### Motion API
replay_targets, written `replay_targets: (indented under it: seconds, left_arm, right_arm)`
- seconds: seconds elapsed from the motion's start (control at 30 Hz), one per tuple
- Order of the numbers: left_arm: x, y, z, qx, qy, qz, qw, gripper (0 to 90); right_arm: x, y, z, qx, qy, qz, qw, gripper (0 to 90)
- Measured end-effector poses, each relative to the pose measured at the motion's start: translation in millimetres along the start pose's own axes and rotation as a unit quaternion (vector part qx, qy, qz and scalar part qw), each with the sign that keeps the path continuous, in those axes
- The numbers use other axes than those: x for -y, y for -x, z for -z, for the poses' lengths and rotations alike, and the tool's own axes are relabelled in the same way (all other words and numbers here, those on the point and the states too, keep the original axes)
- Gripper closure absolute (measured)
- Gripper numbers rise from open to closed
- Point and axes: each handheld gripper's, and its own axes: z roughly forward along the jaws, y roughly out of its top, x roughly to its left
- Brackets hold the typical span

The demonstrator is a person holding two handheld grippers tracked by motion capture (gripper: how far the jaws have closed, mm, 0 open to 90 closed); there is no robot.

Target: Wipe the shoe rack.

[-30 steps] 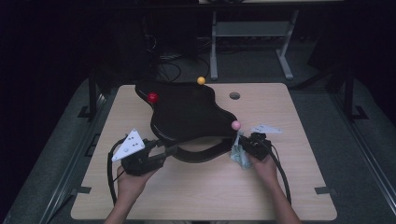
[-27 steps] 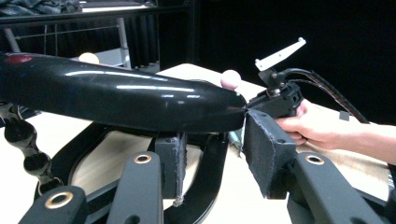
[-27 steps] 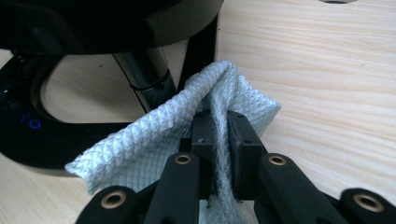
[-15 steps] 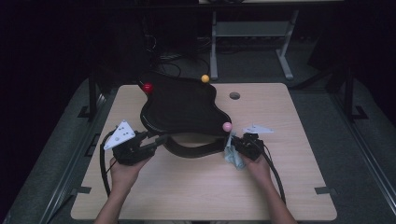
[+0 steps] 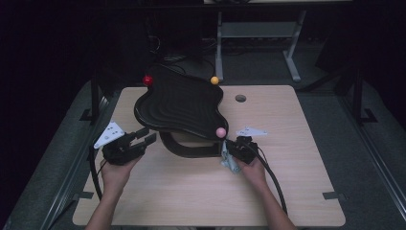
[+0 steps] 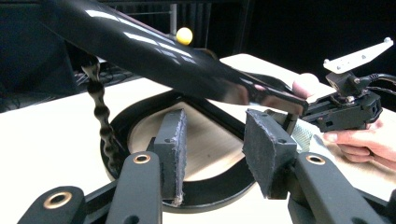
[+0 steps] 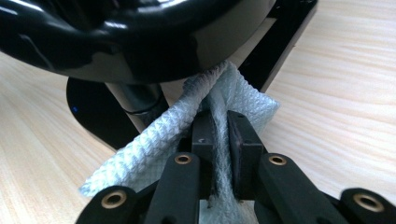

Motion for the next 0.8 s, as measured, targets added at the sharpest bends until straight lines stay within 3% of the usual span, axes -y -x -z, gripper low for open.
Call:
replay_targets:
  seconds: [0.13, 0.3, 0.33, 0.47, 0.57, 0.77, 0.8]
  left_arm:
    - [7.6, 0.7, 3.1, -0.002, -0.004, 0.005, 1.0, 58.7]
    - [13.7, 5.6, 7.3, -0.001, -0.007, 0.002, 1.0, 58.4]
    - [15.5, 8.7, 8.0, 0.001, -0.007, 0.0, 1.0, 58.4]
    - [17.4, 13.1, 8.3, 0.002, -0.008, -0.004, 1.0, 58.1]
    - [18.0, 17.8, 8.6, 0.008, -0.006, -0.006, 0.9999, 57.5]
    - [14.8, 27.3, 8.2, 0.019, 0.0, -0.016, 0.9997, 57.2]
    - [13.3, 29.4, 7.5, 0.021, 0.0, -0.017, 0.9996, 57.0]
  right_arm:
    - [-0.3, -10.6, -8.5, -0.011, -0.015, 0.017, 0.9997, 82.1]
    - [-5.8, -20.8, -7.5, -0.022, 0.0, 0.021, 0.9995, 82.1]
    - [-2.6, -24.4, -12.2, -0.027, -0.007, 0.019, 0.9994, 82.2]
    - [1.6, -28.6, -18.9, -0.035, -0.018, 0.023, 0.9989, 82.0]
    - [-3.7, -35.6, -17.3, -0.034, -0.019, 0.04, 0.9984, 82.0]
    - [0.6, -39.7, -23.3, -0.046, -0.021, 0.033, 0.9981, 82.1]
    - [-2.4, -44.8, -24.5, -0.047, -0.029, 0.047, 0.9974, 82.0]
